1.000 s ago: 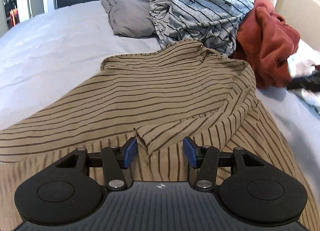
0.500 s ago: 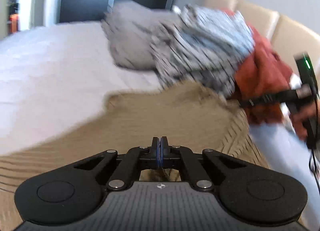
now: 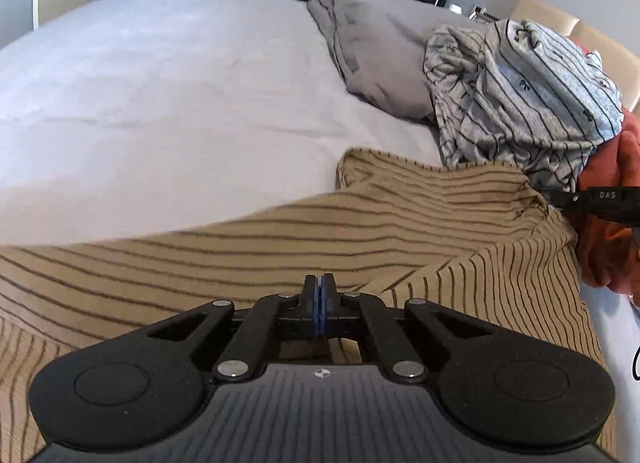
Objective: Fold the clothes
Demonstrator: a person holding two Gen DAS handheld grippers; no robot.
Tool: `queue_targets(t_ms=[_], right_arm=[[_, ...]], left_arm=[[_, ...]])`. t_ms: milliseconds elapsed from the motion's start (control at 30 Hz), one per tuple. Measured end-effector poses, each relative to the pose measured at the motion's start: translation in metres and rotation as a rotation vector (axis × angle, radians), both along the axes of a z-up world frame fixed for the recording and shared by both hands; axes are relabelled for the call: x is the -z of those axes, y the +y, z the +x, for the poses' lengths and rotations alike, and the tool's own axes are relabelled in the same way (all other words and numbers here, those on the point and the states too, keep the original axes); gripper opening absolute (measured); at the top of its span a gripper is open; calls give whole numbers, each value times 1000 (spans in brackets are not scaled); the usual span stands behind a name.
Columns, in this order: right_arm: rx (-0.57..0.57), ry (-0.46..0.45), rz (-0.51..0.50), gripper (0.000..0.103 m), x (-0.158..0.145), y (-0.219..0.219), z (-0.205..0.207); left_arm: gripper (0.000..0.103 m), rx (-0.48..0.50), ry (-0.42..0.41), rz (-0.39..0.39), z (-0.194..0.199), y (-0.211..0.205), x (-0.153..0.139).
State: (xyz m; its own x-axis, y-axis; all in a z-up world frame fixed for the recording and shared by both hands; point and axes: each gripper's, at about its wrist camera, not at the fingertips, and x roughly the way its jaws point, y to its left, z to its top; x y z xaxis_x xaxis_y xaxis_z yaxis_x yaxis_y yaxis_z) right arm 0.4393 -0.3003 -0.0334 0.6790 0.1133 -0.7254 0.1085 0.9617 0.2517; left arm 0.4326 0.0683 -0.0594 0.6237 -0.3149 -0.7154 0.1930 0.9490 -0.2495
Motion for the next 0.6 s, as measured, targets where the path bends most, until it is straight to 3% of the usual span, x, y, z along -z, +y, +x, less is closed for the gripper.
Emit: queue_targets(t_ms=[100,167,233,433,500,533,600], right_arm=[[-37,-13,-5,7,-9,-9,-14],[-52,-9,-5,7,-12,-16,-26],[-49,7,16,7,-12,-25,-39],[-86,16,12,7,8,-37,-78],[-92,26,51,24,20,-41,-83],[-87,26,66,45,24,-43,-86],[-92,12,67,46,32,-44,-92]], left_arm=[[12,6,-50,51,-5,-4,-11],[38,-9,-70,74,-6,-8,-21],[50,-14,-119,91,-8,-17,-33],[53,180,-159,123,-8,-89,-53],[59,237,-148,100,-3,-116,-49],[60,265,-136,87,0,-129,-45],[60,303,-118,81,7,-157,-39]])
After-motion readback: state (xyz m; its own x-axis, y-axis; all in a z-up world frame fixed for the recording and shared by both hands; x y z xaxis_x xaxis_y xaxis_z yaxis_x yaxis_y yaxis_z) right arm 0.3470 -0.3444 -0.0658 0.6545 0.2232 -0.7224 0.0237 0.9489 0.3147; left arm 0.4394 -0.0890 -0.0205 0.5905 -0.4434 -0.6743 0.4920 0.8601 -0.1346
